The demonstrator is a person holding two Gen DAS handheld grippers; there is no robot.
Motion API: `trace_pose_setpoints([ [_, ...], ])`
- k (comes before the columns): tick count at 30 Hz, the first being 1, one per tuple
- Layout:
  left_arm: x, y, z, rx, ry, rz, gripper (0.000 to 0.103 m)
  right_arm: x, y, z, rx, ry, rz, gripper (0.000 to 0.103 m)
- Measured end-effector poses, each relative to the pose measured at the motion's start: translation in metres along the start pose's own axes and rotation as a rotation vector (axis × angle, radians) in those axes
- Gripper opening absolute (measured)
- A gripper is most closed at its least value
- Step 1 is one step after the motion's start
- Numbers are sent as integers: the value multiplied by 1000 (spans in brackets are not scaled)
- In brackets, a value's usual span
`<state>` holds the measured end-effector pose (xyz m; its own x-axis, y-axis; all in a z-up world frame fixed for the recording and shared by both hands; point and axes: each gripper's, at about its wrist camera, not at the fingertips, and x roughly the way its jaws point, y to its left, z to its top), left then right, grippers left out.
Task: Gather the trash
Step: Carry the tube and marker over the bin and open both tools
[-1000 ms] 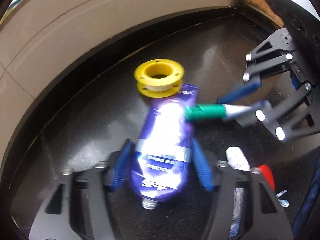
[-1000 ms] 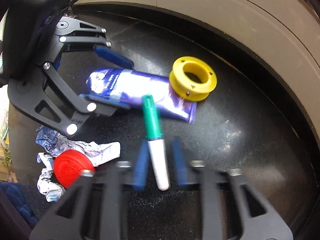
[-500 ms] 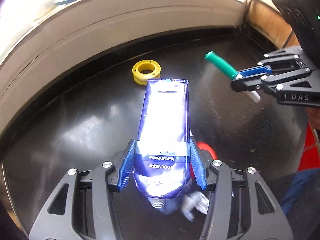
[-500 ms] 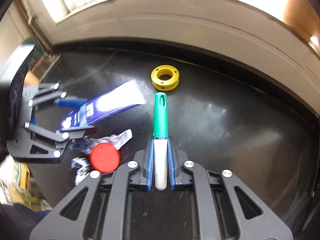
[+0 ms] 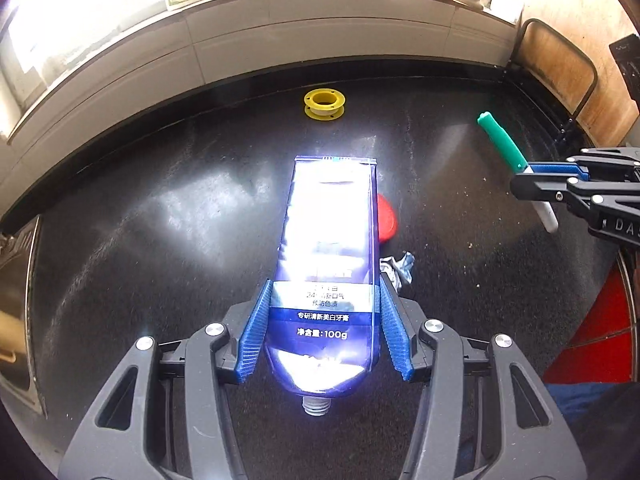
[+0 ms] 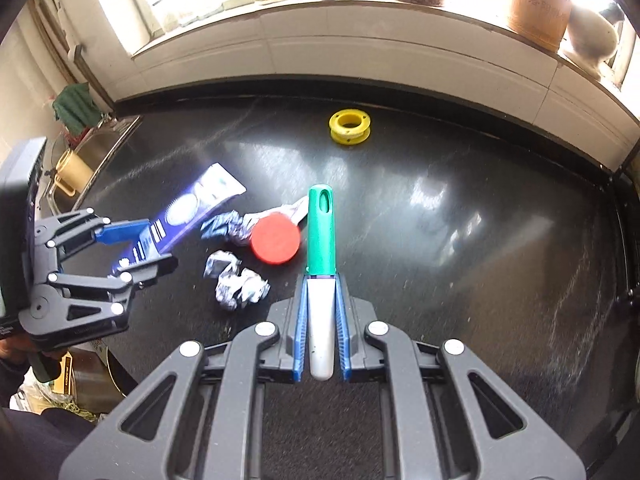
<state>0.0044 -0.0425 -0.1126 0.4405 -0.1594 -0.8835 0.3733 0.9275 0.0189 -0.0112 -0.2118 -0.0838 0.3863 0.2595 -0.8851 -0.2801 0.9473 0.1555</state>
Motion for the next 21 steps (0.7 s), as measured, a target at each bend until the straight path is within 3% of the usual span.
trace_pose_setpoints([
  [12, -36, 33, -23, -129, -68, 71, 51, -10, 43, 3, -78, -21, 23, 14],
  [21, -92, 99, -87, -345, -98, 224, 51, 7, 148, 29, -310, -6, 160, 14],
])
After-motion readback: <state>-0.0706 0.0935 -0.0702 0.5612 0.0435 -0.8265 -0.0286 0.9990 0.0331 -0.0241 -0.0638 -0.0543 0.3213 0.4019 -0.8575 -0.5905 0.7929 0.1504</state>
